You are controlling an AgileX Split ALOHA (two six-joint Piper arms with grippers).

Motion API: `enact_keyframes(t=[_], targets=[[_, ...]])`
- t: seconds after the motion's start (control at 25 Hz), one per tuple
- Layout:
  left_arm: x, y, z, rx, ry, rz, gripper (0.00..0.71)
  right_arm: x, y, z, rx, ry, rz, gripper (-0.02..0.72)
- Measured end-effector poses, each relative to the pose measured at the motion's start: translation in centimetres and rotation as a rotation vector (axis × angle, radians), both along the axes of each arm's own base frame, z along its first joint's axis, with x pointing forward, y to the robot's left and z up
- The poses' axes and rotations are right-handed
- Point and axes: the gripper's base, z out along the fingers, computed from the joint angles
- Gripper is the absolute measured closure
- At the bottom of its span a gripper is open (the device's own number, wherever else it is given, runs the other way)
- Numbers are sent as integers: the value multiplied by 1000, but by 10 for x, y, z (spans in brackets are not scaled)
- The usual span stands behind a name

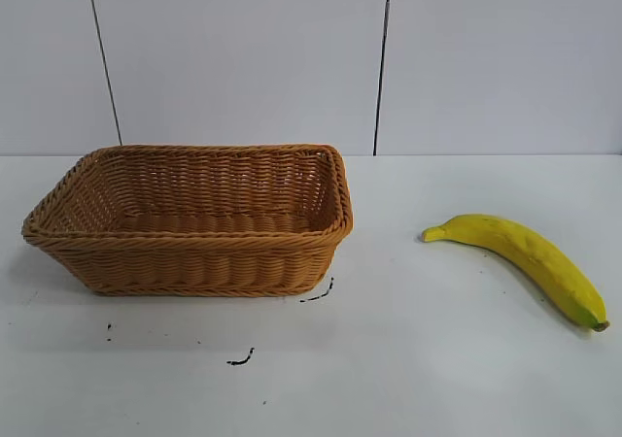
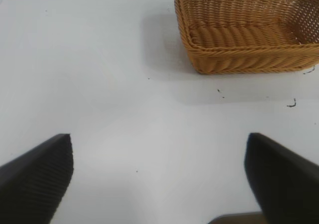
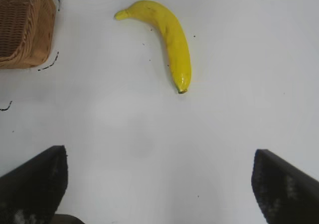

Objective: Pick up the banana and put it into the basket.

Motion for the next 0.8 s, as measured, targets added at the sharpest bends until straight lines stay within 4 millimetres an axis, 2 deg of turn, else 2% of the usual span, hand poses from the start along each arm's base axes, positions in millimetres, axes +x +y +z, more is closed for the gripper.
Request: enact_keyframes(t=[0.16, 0.4, 0.56, 0.8], targets=[[0, 0, 0, 0, 0, 0, 17, 48, 0, -3, -17, 92, 18, 13], [0, 0, 0, 0, 0, 0, 17, 117, 2, -20, -36, 225, 53, 13], [0, 0, 0, 0, 0, 0, 17, 158, 3, -37, -55, 286, 97, 13], [0, 0, 0, 0, 0, 0, 17, 206, 3, -71, -114, 345, 240, 13]])
